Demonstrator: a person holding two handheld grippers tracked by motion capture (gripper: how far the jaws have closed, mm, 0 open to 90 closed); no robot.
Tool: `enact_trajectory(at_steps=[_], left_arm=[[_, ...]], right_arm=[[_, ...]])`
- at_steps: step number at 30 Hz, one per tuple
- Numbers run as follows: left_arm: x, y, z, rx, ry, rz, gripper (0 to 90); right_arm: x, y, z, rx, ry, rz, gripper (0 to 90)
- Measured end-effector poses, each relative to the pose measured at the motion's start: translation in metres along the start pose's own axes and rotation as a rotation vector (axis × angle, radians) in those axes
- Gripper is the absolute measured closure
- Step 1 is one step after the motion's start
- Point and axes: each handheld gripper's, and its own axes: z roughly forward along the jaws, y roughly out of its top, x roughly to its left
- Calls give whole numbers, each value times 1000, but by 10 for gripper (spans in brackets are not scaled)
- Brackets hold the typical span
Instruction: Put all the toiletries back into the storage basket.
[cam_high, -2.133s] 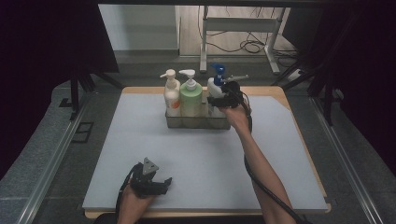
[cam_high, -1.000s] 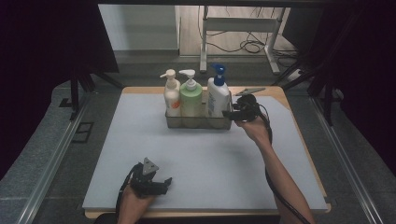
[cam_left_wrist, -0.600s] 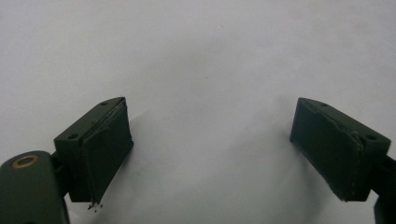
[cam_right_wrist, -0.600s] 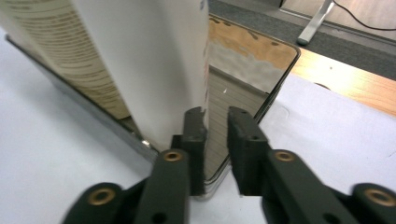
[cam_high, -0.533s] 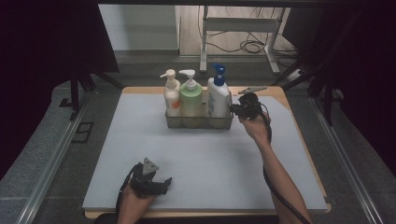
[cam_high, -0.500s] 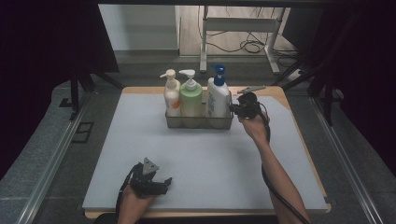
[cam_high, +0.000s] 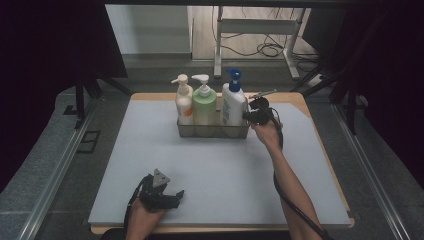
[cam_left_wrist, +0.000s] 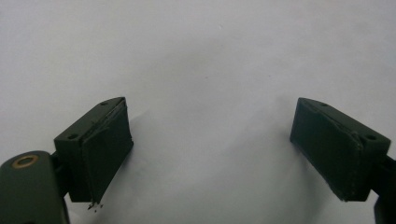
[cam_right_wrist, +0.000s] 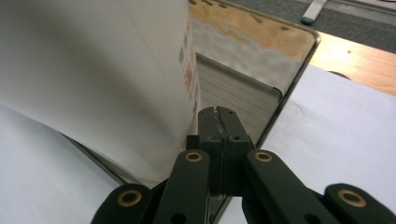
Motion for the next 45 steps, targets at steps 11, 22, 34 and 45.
enact_trajectory(at_steps=[11,22,34,45], left_arm=[[0,0,0,0,0,0,119],[0,0,0,0,0,0,119],[0,0,0,0,-1,0,119],[0,0,0,0,-1,0,119]], right_arm=[[-1,-5,10,25,4,1,893],[3,-8,18,27,7,-1,882],[10,-9,24,34,14,-9,876],[18,-8,28,42,35,-22,870]])
